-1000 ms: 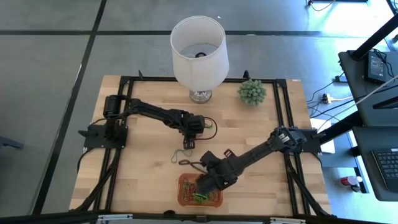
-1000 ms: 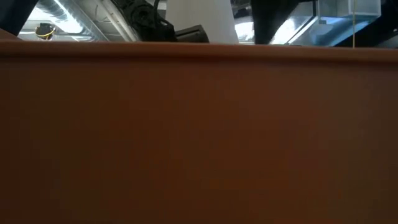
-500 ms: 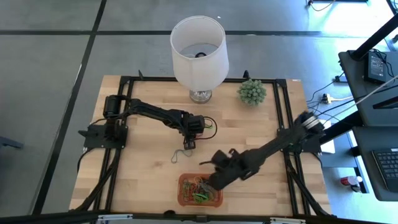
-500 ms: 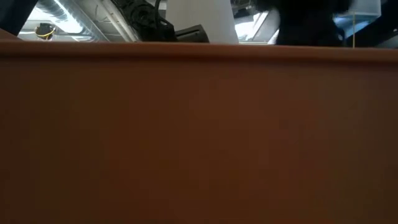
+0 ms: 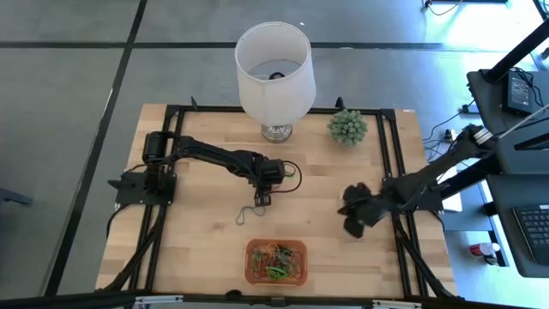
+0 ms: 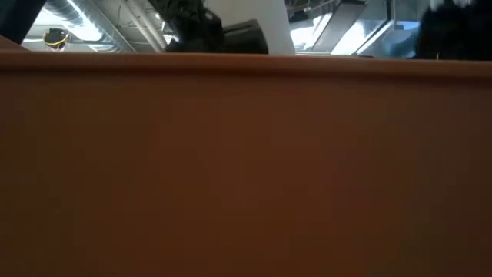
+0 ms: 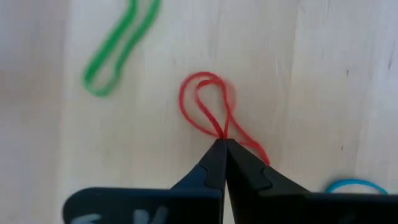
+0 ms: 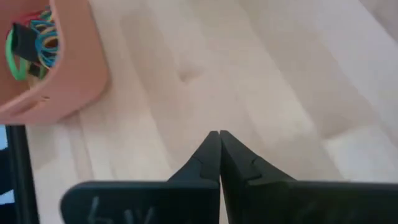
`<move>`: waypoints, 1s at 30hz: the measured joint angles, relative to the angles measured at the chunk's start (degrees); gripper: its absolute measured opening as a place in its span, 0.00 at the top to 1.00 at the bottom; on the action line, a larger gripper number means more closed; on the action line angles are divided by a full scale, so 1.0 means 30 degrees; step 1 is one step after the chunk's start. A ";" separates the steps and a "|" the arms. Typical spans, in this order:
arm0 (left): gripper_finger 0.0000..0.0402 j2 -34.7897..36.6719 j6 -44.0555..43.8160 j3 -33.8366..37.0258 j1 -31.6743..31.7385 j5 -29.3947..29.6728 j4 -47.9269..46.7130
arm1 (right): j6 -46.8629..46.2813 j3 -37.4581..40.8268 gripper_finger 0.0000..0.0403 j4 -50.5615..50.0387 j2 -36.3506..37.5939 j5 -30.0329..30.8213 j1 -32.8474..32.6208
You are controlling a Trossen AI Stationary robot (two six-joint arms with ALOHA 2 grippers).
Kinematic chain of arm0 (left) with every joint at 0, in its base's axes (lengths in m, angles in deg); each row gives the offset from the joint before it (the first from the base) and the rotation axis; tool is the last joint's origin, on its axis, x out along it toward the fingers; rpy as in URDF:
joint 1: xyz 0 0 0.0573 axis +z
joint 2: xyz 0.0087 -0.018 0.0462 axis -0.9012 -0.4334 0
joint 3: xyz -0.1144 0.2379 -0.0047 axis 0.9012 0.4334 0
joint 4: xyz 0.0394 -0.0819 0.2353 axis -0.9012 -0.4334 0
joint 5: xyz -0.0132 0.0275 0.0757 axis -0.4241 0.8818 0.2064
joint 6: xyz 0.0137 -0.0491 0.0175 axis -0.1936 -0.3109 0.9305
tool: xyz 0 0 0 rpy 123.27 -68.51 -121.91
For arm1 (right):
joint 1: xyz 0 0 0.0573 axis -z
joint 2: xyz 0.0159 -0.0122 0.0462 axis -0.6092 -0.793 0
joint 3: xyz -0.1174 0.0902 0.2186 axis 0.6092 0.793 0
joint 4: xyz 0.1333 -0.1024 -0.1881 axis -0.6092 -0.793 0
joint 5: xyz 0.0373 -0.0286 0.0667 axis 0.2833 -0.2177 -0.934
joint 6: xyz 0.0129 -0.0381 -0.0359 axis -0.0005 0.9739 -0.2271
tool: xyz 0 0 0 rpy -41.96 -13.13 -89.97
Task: Pick and place rubber bands into bin
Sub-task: Put the red rubber band into the orange bin
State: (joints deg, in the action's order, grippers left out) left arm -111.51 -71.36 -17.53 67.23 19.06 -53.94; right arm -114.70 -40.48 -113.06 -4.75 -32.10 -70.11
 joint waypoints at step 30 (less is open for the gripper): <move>1.00 0.0000 -0.2875 -1.4646 -0.6116 0.3988 -1.0613 | 0.2234 0.5585 0.97 0.0153 0.9426 -0.0015 0.0007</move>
State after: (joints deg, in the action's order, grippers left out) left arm -111.51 -79.99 -61.47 48.88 31.03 -85.78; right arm -108.00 -23.72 -112.60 23.53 -32.14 -70.09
